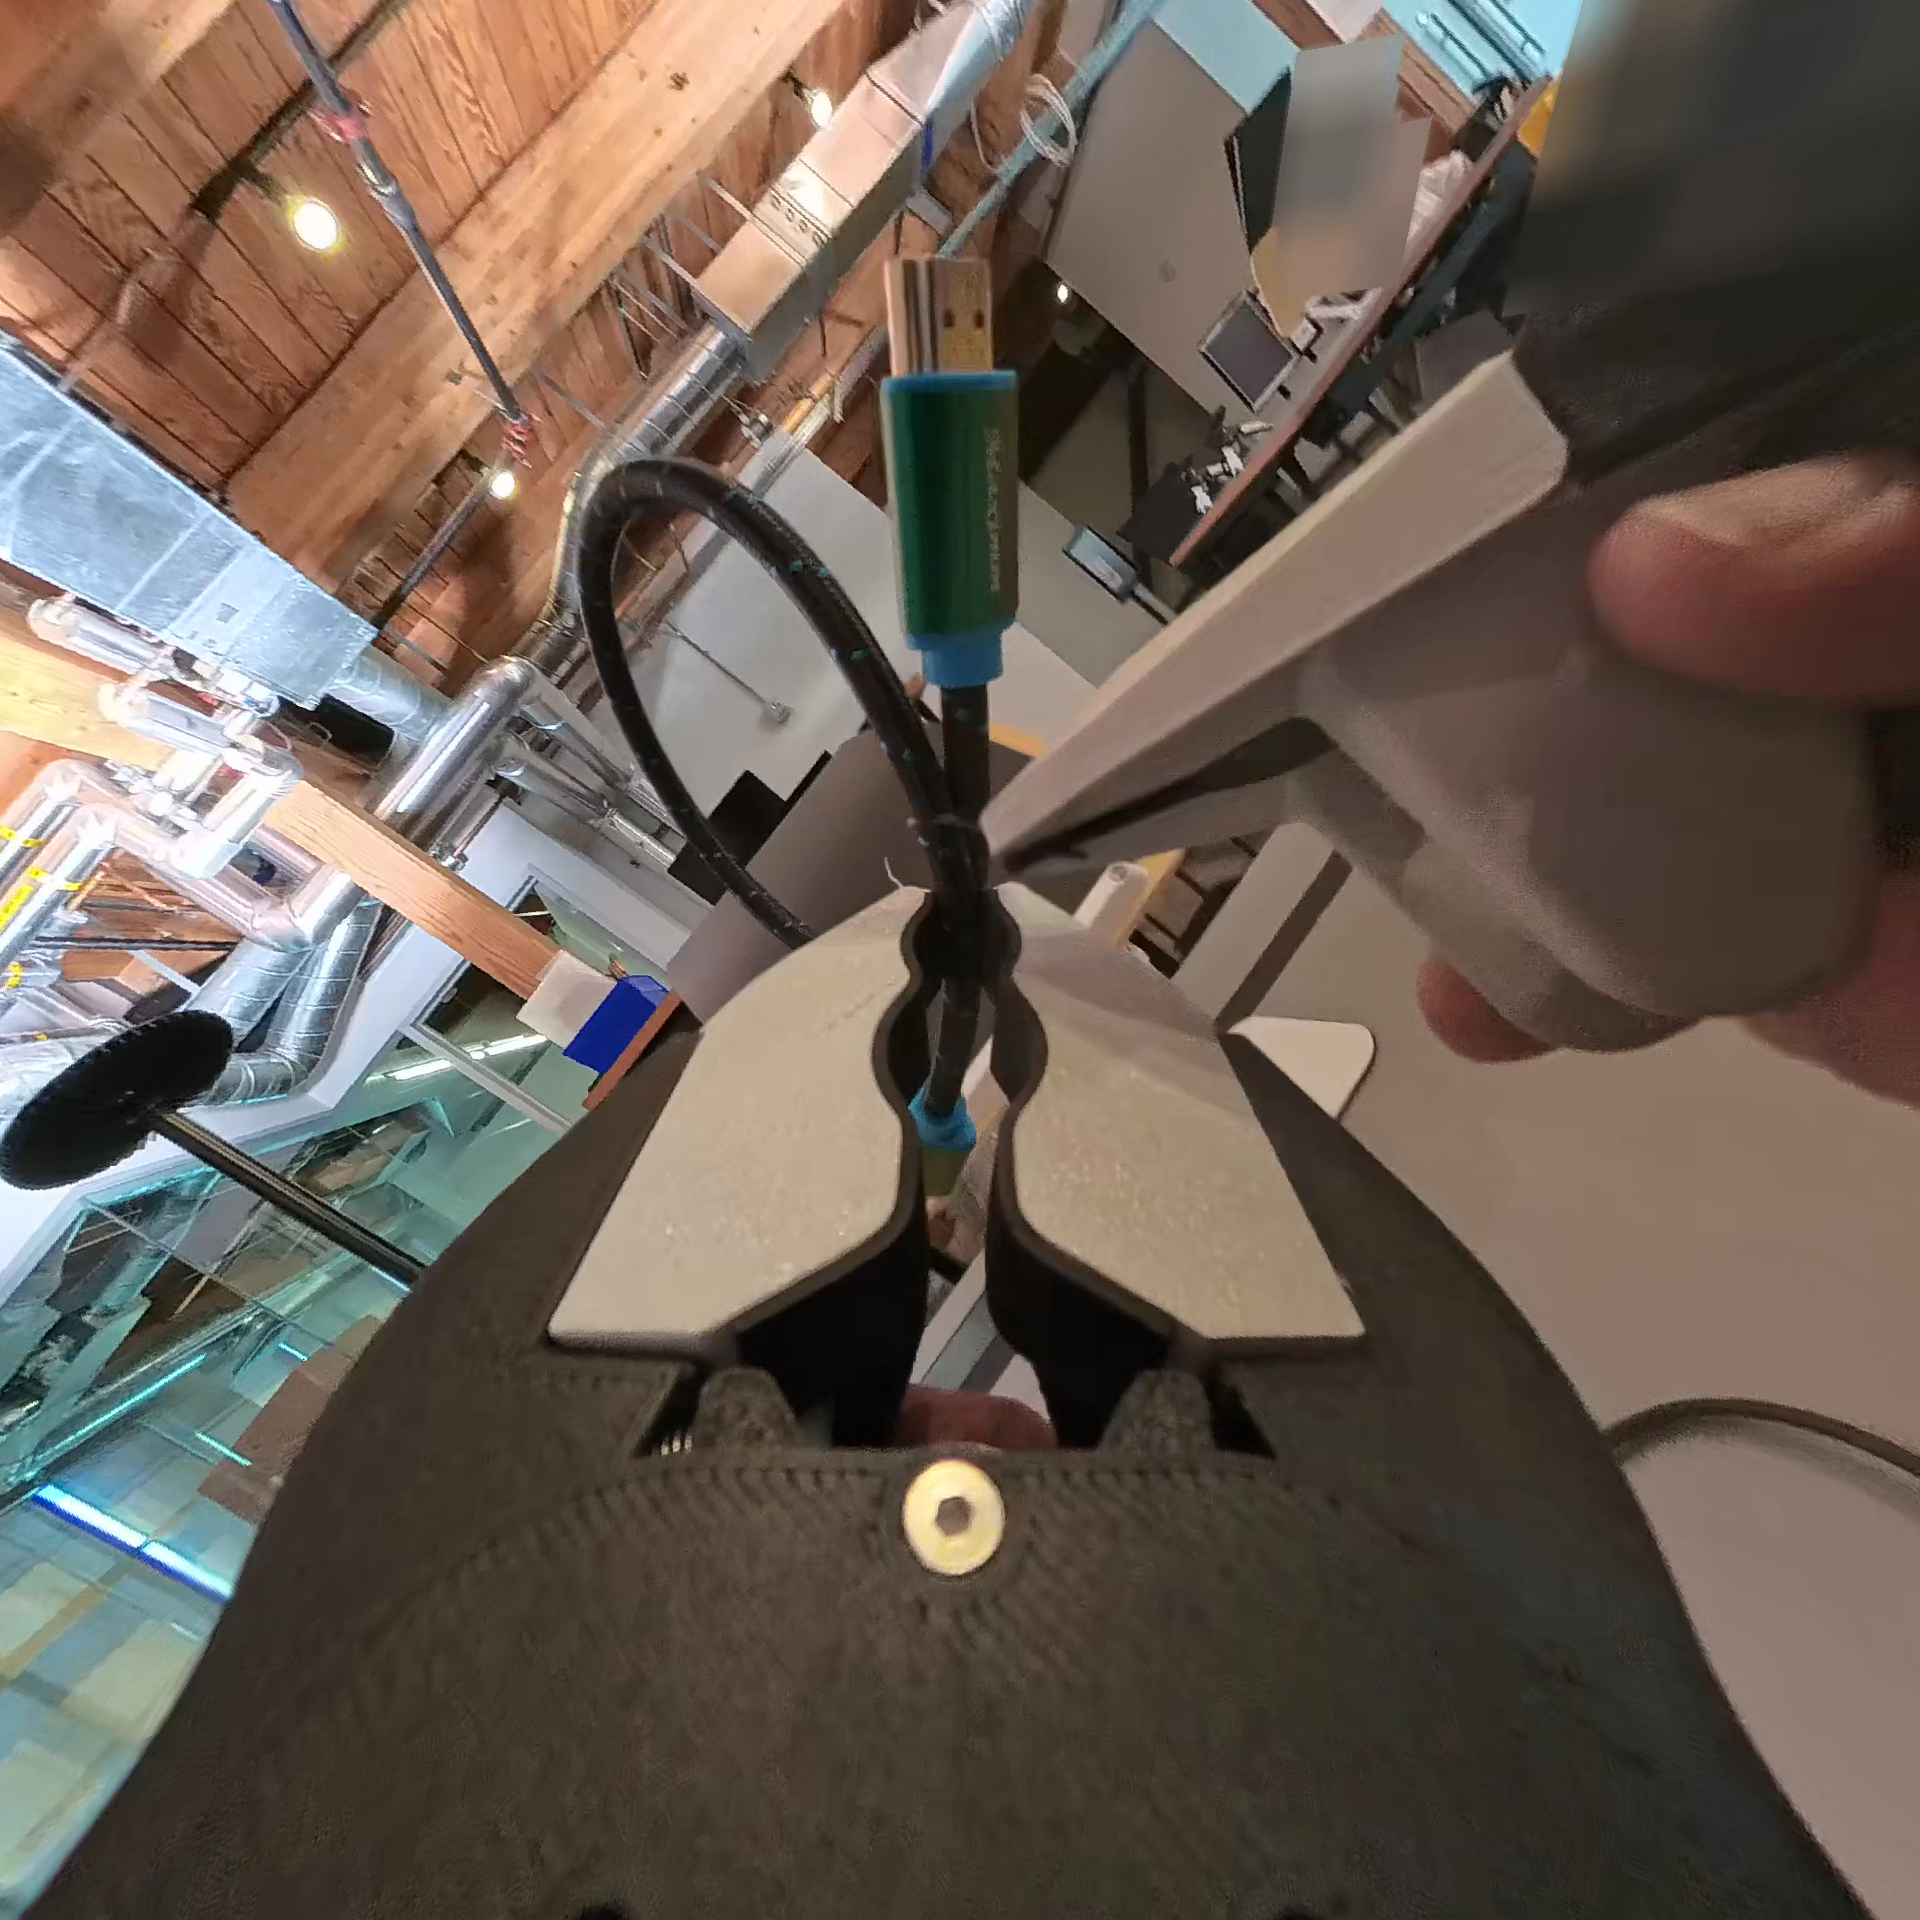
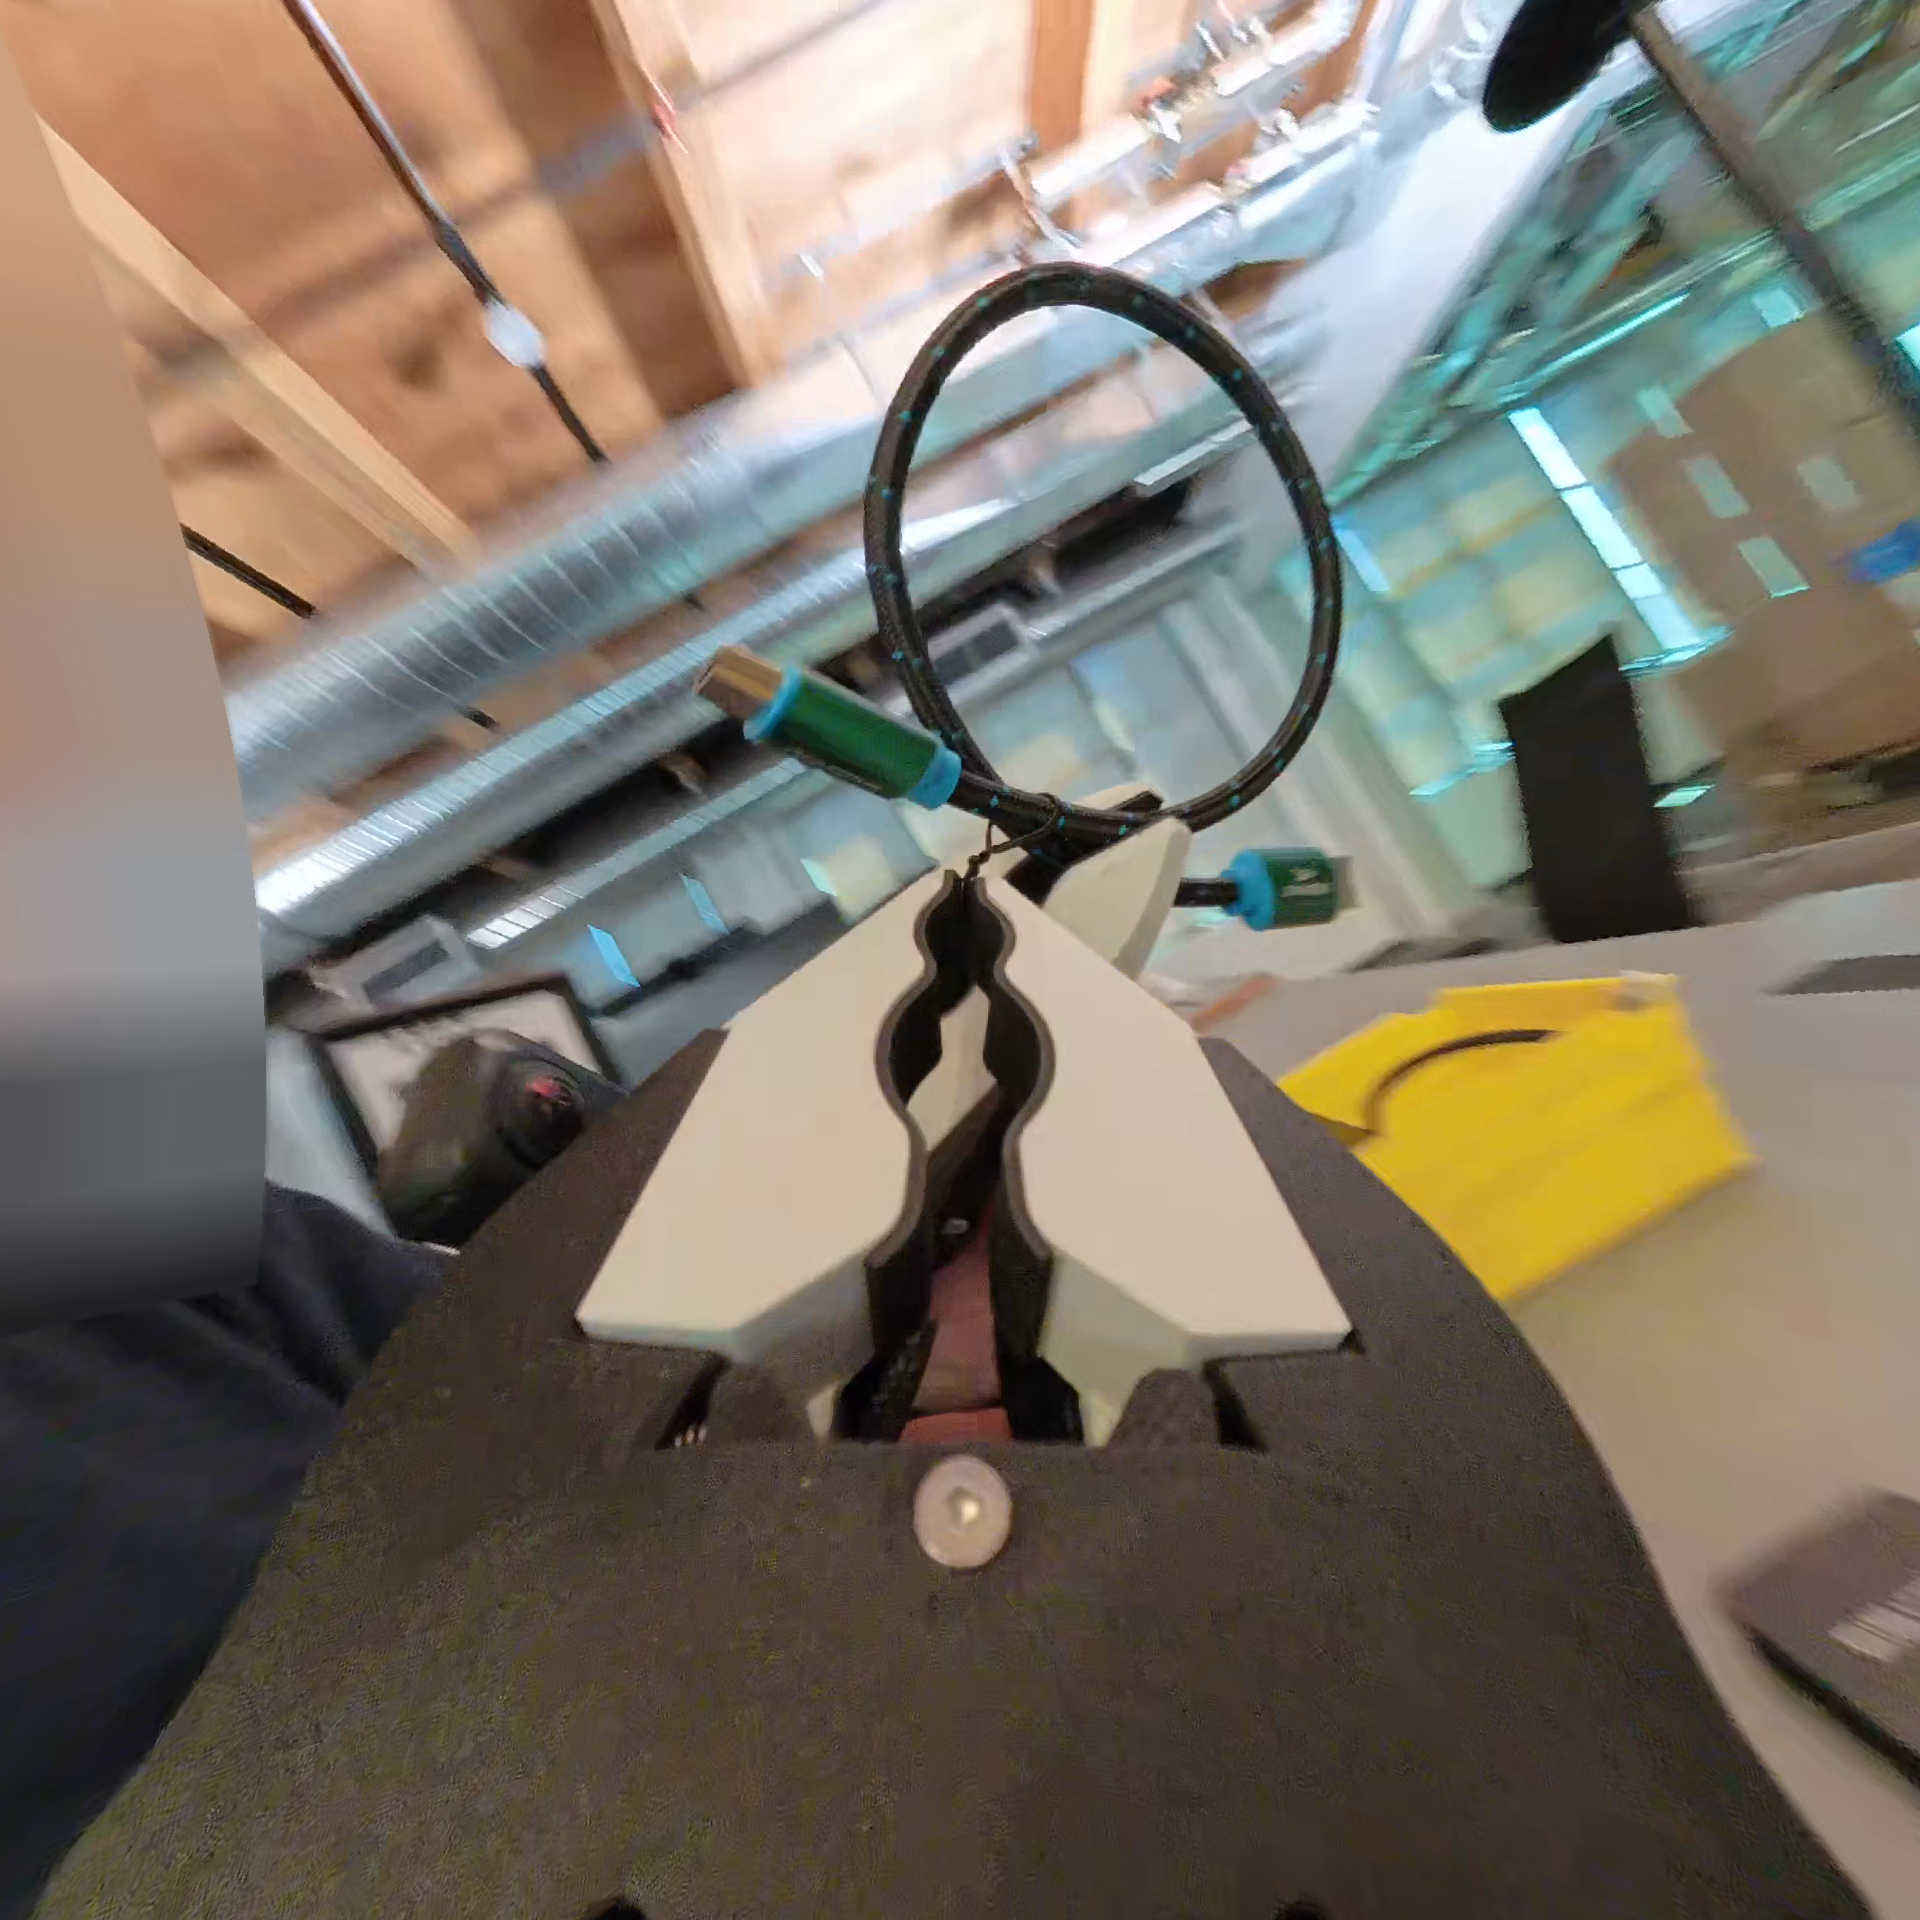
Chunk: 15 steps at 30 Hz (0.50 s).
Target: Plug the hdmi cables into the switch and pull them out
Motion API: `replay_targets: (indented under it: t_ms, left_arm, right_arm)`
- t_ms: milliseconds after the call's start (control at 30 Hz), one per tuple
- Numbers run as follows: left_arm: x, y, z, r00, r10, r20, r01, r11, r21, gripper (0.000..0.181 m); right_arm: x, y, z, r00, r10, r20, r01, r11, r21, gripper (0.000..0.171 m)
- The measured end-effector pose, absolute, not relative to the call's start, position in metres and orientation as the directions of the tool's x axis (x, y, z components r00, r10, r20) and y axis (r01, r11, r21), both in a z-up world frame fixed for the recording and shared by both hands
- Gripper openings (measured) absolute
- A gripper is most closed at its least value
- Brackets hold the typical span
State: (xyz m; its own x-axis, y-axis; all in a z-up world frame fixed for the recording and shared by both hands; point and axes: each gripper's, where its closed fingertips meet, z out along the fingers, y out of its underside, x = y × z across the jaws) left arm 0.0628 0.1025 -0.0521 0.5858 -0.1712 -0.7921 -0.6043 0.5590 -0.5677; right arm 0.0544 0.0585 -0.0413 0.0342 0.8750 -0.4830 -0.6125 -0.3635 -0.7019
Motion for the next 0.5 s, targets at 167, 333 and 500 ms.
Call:
replay_targets:
  t_ms: [167,333,500]
  left_arm:
    - [0.052,0.096,-0.033,0.609,-0.136,-0.781,-0.584,0.59,-0.558,0.006]
    - [0.029,0.111,-0.029,0.636,-0.129,-0.761,-0.598,0.542,-0.591,0.006]
    - [0.005,0.122,-0.028,0.638,-0.097,-0.764,-0.637,0.49,-0.595,0.006]
  right_arm:
    - [0.039,0.054,-0.029,-0.112,0.873,-0.475,-0.642,-0.429,-0.636,0.0]
    - [0.027,0.071,-0.03,0.295,0.916,-0.27,-0.499,-0.094,-0.862,0.019]
    - [0.017,0.075,-0.024,0.636,0.744,0.204,-0.119,0.355,-0.927,0.013]
